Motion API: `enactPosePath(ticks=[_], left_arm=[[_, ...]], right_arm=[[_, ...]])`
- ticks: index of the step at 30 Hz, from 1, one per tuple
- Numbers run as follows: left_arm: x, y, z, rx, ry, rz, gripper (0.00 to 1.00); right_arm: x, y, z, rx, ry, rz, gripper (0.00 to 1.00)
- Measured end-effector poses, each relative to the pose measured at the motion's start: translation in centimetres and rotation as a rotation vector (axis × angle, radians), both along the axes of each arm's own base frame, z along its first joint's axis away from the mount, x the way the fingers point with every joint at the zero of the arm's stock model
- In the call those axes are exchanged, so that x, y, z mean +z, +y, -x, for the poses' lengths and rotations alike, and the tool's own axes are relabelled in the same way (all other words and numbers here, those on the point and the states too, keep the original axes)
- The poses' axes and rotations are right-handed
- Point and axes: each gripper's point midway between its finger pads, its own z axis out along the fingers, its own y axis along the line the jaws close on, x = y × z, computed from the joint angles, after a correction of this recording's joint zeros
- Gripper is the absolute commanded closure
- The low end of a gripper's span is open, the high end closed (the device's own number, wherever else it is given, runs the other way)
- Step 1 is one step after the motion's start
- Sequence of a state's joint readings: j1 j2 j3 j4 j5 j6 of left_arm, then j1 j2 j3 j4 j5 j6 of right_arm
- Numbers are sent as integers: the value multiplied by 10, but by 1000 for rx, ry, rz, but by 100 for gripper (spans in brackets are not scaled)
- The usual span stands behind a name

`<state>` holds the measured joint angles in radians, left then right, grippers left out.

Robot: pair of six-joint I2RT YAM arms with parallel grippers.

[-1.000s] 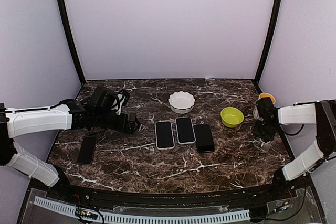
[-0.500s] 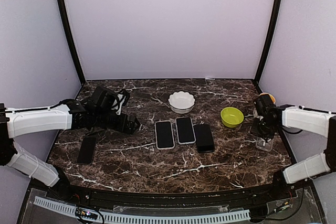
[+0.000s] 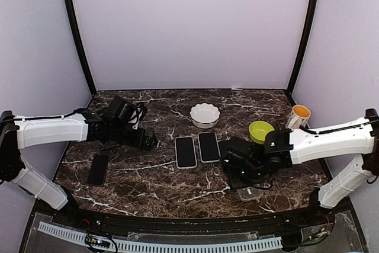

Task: Put the phone into the phone case

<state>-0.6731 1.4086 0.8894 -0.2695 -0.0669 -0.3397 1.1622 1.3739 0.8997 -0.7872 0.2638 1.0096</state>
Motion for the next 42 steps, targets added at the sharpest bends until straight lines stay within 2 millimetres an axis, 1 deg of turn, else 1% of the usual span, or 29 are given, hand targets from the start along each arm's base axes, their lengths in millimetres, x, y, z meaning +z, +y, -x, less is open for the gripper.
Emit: enactPosePath(ticks=[1, 3, 4, 5, 7, 10, 14, 15, 17, 20, 21, 22, 23, 24, 25, 27, 30, 32, 34, 36, 37, 39, 42], left_arm=[[0, 1, -1, 8, 5, 0, 1], [-2, 4, 0, 22, 18, -3, 1], [-2, 6, 0, 27, 23, -3, 1], [-3, 7, 0, 35, 30, -4, 1], [-5, 9, 1, 48, 43, -3, 1], [-7, 12, 3, 64, 60, -7, 1], [-11, 19, 6, 93, 82, -24, 1], [-12, 21, 7, 106, 87, -29, 1], [-14, 26, 7, 133, 99, -36, 1], [-19, 38, 8, 185, 125, -43, 1], [-21, 44, 9, 209, 141, -46, 1], [-23, 51, 10, 234, 157, -49, 1], [-23, 60, 11, 267, 175, -47, 1], [-23, 69, 11, 299, 189, -42, 1], [-21, 80, 11, 341, 200, -30, 1], [-16, 102, 13, 427, 217, -3, 1], [-8, 145, 20, 607, 242, 42, 1], [-2, 174, 24, 731, 236, 60, 1], [1, 196, 26, 827, 229, 74, 1], [-4, 209, 29, 885, 243, 74, 1], [-11, 213, 31, 904, 268, 61, 1], [-27, 214, 36, 913, 322, 34, 1], [-57, 213, 48, 912, 415, -12, 1]], right_arm=[[0, 21, 9, 35, 22, -15, 100], [-3, 56, 20, 76, 58, -62, 100], [-7, 70, 23, 87, 76, -89, 100], [-12, 78, 25, 92, 90, -101, 100], [-25, 89, 27, 92, 121, -106, 100], [-46, 96, 30, 84, 156, -88, 100], [-56, 106, 28, 68, 173, -103, 100], [-58, 109, 27, 67, 174, -109, 96], [-59, 115, 24, 65, 175, -121, 73], [-58, 119, 21, 71, 179, -132, 48], [-55, 120, 20, 80, 174, -129, 37], [-51, 122, 19, 88, 167, -126, 24], [-46, 124, 17, 93, 158, -127, 13], [-39, 128, 13, 109, 141, -129, 5], [-31, 132, 10, 125, 121, -138, 2], [-17, 137, 6, 158, 89, -158, 2], [1, 138, 4, 218, 50, -187, 2], [7, 136, 4, 251, 31, -202, 2], [7, 131, 3, 282, 15, -199, 1], [4, 123, 2, 306, 5, -184, 2], [1, 119, 1, 314, 4, -174, 1], [-3, 110, 2, 328, 0, -160, 1], [-7, 96, 3, 333, -4, -159, 1]])
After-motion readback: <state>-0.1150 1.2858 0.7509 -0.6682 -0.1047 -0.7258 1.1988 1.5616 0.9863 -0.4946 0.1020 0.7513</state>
